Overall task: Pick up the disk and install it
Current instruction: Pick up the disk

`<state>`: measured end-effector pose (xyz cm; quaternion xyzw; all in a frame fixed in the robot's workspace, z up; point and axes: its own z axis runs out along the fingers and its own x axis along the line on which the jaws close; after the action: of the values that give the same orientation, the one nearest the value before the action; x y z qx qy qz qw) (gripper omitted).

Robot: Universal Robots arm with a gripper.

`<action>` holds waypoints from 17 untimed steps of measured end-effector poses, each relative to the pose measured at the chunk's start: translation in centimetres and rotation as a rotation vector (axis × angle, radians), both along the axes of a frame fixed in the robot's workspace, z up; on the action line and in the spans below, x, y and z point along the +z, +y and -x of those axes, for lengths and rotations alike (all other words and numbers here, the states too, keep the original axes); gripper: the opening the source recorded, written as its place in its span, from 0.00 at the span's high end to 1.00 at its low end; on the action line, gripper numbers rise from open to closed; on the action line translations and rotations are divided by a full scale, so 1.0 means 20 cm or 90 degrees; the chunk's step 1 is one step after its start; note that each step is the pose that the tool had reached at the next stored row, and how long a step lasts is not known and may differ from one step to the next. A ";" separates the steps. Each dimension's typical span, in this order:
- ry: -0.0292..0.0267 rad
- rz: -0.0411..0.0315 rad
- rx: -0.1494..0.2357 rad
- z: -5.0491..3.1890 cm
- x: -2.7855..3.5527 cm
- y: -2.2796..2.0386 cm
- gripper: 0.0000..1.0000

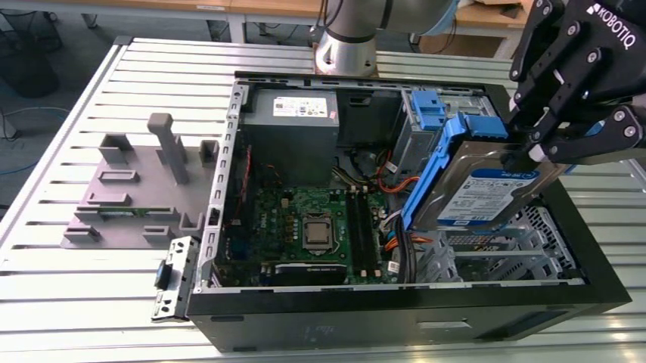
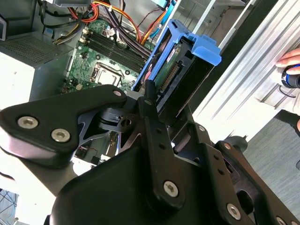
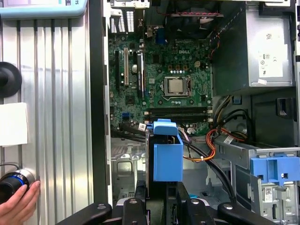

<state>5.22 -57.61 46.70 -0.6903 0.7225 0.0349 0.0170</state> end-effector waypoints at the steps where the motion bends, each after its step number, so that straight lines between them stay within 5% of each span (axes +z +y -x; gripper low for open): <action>1: 0.0000 0.0000 0.000 0.000 0.000 0.000 0.65; 10: 0.0000 0.0000 0.000 -0.009 0.000 0.000 0.65; 17: 0.0003 0.0000 0.000 -0.071 0.000 0.000 0.65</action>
<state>6.64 -57.61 46.70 -0.6903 0.7224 0.0350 0.0168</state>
